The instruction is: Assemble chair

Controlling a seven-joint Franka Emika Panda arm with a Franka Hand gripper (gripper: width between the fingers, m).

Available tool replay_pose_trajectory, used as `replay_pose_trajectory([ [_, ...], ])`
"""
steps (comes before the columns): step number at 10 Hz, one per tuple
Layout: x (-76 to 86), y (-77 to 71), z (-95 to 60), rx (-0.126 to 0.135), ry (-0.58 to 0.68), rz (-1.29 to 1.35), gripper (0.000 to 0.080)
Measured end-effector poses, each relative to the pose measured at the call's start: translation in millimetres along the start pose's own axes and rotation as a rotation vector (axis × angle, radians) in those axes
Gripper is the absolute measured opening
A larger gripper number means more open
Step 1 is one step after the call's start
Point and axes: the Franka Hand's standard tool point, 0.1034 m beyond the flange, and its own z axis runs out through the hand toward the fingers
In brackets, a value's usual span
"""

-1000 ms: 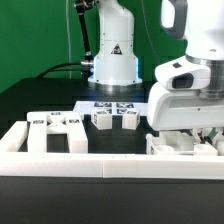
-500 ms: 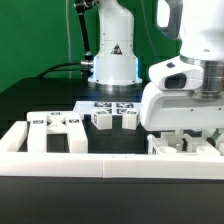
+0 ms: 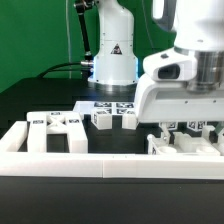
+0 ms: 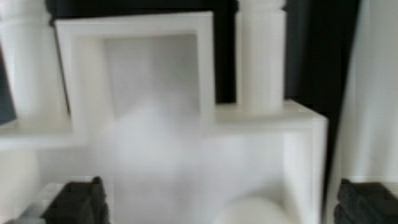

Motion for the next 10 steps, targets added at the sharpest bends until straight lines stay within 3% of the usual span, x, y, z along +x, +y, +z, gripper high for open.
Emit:
replay_pose_trajectory([
  [3, 2.1, 12.2, -29.9, 0.003, 0.026, -0.037, 0.0649],
  [7, -46.0, 50.3, -26.8, -0.008, 0.015, -0.101, 0.0649],
  [10, -49.1, 52.3, -24.2, -0.01, 0.022, -0.106, 0.0649],
])
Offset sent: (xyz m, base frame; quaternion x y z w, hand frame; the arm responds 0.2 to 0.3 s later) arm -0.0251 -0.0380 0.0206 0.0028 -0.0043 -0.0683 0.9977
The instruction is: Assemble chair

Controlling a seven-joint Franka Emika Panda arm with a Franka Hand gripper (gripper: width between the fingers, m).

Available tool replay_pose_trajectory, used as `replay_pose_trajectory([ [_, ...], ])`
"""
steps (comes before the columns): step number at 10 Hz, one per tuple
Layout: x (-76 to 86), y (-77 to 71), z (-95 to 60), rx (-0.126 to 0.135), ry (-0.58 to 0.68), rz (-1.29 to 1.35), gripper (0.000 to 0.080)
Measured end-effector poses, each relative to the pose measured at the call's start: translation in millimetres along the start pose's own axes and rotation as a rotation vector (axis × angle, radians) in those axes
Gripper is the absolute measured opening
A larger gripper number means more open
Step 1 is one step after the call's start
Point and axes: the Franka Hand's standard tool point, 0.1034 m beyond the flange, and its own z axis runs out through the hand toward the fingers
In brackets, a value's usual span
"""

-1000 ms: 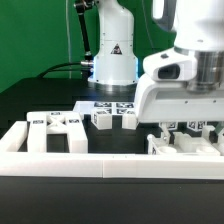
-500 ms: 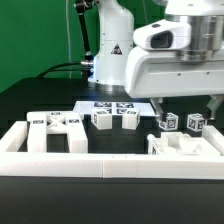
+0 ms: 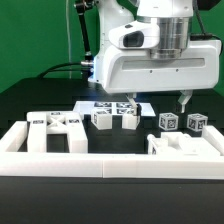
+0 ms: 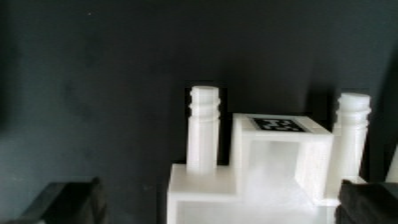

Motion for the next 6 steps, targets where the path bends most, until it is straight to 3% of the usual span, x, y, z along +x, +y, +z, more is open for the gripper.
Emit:
replay_pose_trajectory([
  [2, -3.0, 0.6, 0.8, 0.002, -0.001, 0.019, 0.0649],
  [4, -40.5, 5.4, 3.7, 0.013, -0.044, 0.133, 0.0649],
  [6, -54.3, 18.0, 4.5, 0.02, -0.058, 0.155, 0.0649],
])
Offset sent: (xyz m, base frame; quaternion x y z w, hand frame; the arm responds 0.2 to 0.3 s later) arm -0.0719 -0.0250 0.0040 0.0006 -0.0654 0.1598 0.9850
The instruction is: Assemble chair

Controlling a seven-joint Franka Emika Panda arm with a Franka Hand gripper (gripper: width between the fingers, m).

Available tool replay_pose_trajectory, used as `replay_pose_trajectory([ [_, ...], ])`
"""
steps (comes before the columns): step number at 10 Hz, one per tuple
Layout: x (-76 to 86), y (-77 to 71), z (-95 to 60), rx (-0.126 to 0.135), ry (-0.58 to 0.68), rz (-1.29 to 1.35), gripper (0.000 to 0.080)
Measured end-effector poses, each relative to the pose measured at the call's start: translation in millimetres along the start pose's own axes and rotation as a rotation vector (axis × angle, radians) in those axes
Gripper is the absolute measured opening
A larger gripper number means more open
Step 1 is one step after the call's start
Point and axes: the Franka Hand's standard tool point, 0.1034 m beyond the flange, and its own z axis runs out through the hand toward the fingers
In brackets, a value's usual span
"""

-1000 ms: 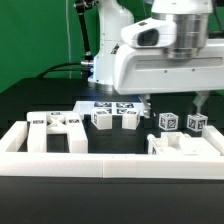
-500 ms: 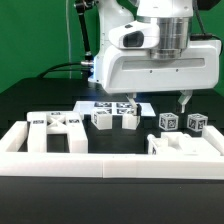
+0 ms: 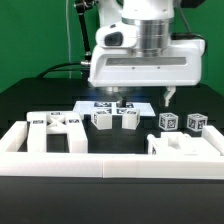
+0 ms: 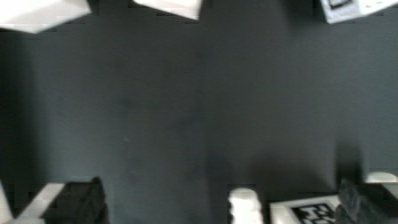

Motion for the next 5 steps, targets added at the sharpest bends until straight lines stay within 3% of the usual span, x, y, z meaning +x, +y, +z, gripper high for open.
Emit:
replay_pose_trajectory([
  [4, -2.4, 4.8, 1.2, 0.001, 0.006, -0.011, 0.0649],
  [5, -8.4, 13.4, 4.6, 0.022, -0.012, 0.046, 0.0649],
])
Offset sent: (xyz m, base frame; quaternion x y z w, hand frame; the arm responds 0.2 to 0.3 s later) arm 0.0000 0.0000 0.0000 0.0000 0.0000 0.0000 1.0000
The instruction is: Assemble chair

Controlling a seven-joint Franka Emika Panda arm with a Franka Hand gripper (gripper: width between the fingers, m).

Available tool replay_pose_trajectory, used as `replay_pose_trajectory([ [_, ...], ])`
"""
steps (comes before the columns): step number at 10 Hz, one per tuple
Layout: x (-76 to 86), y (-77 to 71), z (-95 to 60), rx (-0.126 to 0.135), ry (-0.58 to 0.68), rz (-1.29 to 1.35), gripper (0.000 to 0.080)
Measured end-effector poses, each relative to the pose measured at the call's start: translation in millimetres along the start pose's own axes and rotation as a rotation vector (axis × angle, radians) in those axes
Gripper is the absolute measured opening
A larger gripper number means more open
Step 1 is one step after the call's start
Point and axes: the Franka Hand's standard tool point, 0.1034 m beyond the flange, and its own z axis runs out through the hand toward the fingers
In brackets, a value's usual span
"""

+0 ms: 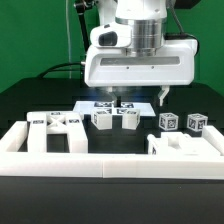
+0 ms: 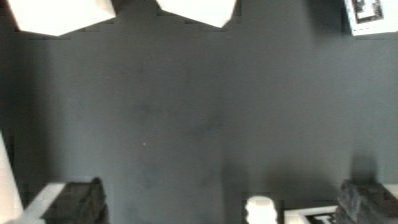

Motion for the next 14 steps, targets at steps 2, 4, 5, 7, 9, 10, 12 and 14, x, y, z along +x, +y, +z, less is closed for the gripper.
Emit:
replay_pose_trajectory([
  [2, -16.3, 10.1, 11.5, 0.007, -0.036, 0.048, 0.0649],
  [4, -25.3, 7.6, 18.5, 0.006, -0.056, 0.043, 0.0649],
  [5, -24.1, 7.7, 18.0, 0.007, -0.057, 0.043, 0.0649],
  [7, -34.0, 5.6, 19.1, 0.02, -0.184, 0.045, 0.0649],
  [9, -31.8, -1.8, 17.1, 0.03, -0.276, 0.033, 0.0649],
  [10, -37.2, -5.8, 15.1, 0.036, -0.346, 0.03, 0.0649],
  [12, -39.6, -10.0, 16.1, 0.038, -0.468, 0.034, 0.0649],
  [14, -39.1, -9.5, 20.4, 0.043, -0.559, 0.036, 0.0649],
])
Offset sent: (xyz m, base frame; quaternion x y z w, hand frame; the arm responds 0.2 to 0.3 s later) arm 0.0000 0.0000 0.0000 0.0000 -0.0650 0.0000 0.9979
